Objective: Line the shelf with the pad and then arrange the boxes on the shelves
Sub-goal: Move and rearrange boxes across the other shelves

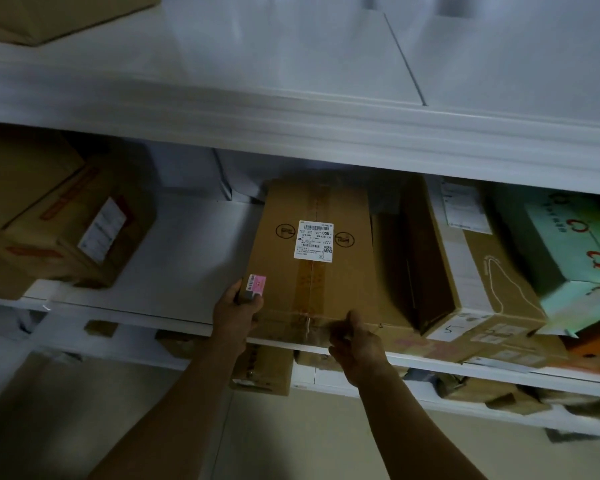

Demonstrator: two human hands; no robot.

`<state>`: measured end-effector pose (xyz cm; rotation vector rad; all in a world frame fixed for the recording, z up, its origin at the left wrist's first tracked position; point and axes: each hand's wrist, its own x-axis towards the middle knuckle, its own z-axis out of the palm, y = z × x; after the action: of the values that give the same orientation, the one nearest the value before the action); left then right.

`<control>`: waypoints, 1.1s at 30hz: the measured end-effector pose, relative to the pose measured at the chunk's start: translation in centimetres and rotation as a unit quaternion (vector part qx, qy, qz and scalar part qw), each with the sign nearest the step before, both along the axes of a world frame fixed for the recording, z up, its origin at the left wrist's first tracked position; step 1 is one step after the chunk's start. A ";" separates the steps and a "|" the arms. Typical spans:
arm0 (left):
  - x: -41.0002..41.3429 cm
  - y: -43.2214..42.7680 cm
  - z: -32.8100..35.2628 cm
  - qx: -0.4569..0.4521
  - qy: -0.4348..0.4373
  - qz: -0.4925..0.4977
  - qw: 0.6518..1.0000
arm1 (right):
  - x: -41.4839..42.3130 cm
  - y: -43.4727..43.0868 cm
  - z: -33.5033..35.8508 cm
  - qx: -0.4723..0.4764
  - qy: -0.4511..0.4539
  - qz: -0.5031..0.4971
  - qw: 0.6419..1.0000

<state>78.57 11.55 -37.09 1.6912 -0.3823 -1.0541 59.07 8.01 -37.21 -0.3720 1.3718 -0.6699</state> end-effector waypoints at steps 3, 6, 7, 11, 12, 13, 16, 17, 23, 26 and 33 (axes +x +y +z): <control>-0.6 -0.1 0.3 0.022 -0.068 0.009 0.997 | 0.0 0.1 0.6 -0.002 0.011 0.005 1.000; -1.5 0.1 1.1 0.067 -0.119 0.013 0.991 | -0.4 0.3 1.8 0.010 0.017 0.033 0.999; -1.8 0.3 1.6 0.075 -0.126 0.014 0.989 | -0.5 0.5 2.5 0.013 0.017 0.053 0.998; -2.9 1.5 3.9 0.076 -0.118 0.036 0.989 | -0.6 1.4 5.4 -0.003 0.005 0.136 0.991; -3.2 1.9 4.8 0.079 -0.116 0.042 0.989 | -0.3 1.6 6.3 -0.009 -0.013 0.151 0.988; -3.4 2.3 5.7 0.078 -0.109 0.052 0.990 | 0.0 1.8 7.5 -0.018 -0.024 0.165 0.986; -3.8 3.6 8.7 0.060 -0.093 0.079 0.991 | 1.4 2.6 11.2 -0.049 -0.034 0.204 0.977; -3.7 4.2 9.7 0.049 -0.096 0.088 0.990 | 2.2 2.9 12.7 -0.062 -0.041 0.217 0.973; -0.2 7.2 16.8 -0.107 -0.110 0.216 0.964 | 7.1 5.0 22.9 -0.198 -0.119 0.289 0.929; 2.4 8.0 22.4 -0.182 -0.166 0.287 0.926 | 9.5 5.5 28.7 -0.275 -0.149 0.313 0.897; 11.3 7.9 34.0 -0.268 -0.247 0.312 0.878 | 16.3 3.6 37.7 -0.380 -0.169 0.303 0.857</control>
<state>89.85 19.41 -3.13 1.3953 -0.3677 -0.0116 75.34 11.60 0.45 -1.2040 0.5365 -0.6748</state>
